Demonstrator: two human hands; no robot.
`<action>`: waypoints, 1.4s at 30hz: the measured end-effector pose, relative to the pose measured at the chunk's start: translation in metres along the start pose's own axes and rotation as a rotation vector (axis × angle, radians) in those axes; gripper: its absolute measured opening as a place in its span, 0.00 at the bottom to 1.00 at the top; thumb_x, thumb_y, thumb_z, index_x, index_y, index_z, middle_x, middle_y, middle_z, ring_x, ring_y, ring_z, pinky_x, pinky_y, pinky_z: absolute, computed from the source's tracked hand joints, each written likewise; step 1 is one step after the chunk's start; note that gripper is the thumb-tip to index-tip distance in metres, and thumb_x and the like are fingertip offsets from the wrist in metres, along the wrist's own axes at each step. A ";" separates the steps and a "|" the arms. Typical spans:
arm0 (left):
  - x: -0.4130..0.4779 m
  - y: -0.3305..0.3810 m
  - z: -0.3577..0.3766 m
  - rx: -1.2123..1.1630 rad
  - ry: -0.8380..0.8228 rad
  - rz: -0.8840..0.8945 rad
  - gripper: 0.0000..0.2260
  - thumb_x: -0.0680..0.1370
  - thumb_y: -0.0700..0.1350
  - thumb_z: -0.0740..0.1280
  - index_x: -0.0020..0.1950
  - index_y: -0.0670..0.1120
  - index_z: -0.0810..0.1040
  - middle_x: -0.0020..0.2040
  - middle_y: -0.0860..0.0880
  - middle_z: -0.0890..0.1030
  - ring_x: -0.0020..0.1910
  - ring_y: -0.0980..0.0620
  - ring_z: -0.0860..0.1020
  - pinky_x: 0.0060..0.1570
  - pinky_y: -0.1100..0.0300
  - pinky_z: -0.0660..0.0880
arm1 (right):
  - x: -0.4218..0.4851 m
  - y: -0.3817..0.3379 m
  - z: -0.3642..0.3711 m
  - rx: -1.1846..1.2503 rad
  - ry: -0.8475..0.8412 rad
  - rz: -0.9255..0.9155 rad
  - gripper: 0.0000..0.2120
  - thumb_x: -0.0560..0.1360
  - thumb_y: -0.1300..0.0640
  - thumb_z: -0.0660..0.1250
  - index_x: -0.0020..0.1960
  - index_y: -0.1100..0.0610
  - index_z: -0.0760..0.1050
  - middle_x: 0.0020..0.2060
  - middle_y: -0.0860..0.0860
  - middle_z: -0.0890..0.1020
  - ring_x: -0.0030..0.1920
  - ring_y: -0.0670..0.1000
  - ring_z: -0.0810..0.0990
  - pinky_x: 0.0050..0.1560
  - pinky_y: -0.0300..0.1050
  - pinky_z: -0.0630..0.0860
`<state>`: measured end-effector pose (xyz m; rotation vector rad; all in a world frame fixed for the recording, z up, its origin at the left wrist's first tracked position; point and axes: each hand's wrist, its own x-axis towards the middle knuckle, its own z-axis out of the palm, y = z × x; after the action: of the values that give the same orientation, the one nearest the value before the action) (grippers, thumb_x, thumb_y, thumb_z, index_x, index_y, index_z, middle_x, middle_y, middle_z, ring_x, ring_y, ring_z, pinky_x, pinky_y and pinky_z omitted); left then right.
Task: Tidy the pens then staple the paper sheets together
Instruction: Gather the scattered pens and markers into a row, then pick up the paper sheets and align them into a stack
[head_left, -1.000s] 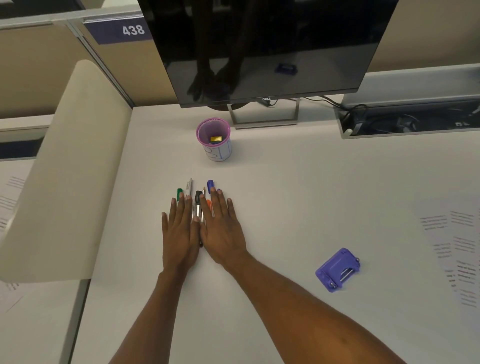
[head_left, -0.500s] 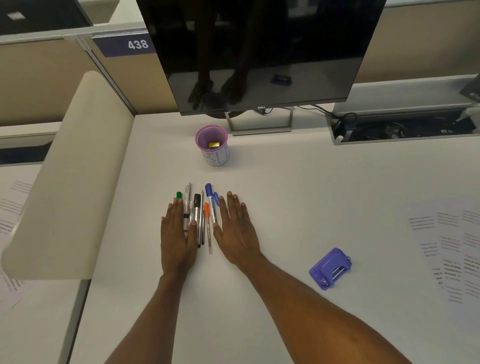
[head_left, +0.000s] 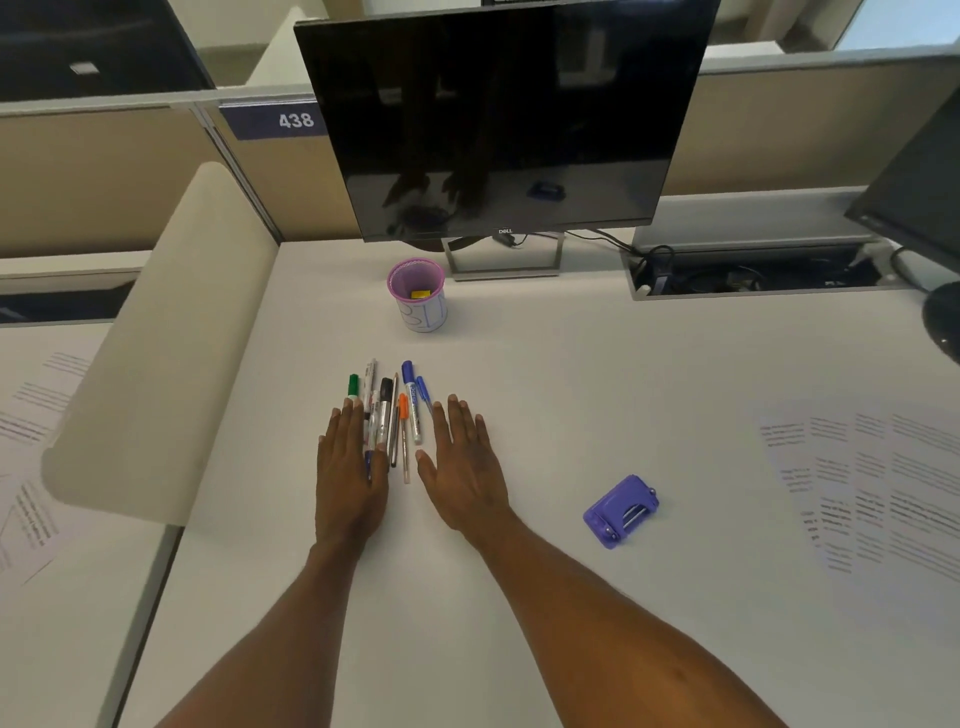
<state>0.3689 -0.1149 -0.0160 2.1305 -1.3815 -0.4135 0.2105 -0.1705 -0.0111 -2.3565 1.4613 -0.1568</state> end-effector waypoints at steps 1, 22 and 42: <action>-0.004 0.002 -0.001 0.005 0.003 0.008 0.30 0.85 0.56 0.52 0.87 0.49 0.54 0.87 0.49 0.57 0.86 0.51 0.53 0.85 0.45 0.51 | -0.005 0.000 0.000 -0.007 -0.001 0.004 0.34 0.85 0.41 0.49 0.83 0.57 0.42 0.83 0.57 0.47 0.83 0.56 0.46 0.82 0.55 0.47; -0.102 0.096 0.028 0.028 -0.083 0.209 0.20 0.86 0.40 0.62 0.78 0.42 0.70 0.78 0.41 0.71 0.78 0.41 0.68 0.76 0.42 0.67 | -0.154 0.097 -0.052 -0.246 0.385 -0.010 0.23 0.82 0.51 0.62 0.74 0.60 0.71 0.61 0.56 0.80 0.56 0.56 0.81 0.59 0.50 0.77; -0.177 0.336 0.181 -0.120 -0.310 0.461 0.17 0.87 0.45 0.59 0.77 0.46 0.70 0.75 0.45 0.74 0.73 0.44 0.73 0.72 0.49 0.71 | -0.267 0.326 -0.143 -0.020 0.579 0.441 0.18 0.82 0.52 0.63 0.69 0.58 0.73 0.61 0.56 0.81 0.59 0.56 0.80 0.61 0.49 0.78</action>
<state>-0.0483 -0.1110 0.0356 1.6304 -1.9085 -0.6355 -0.2271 -0.1000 0.0295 -2.0216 2.2104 -0.7538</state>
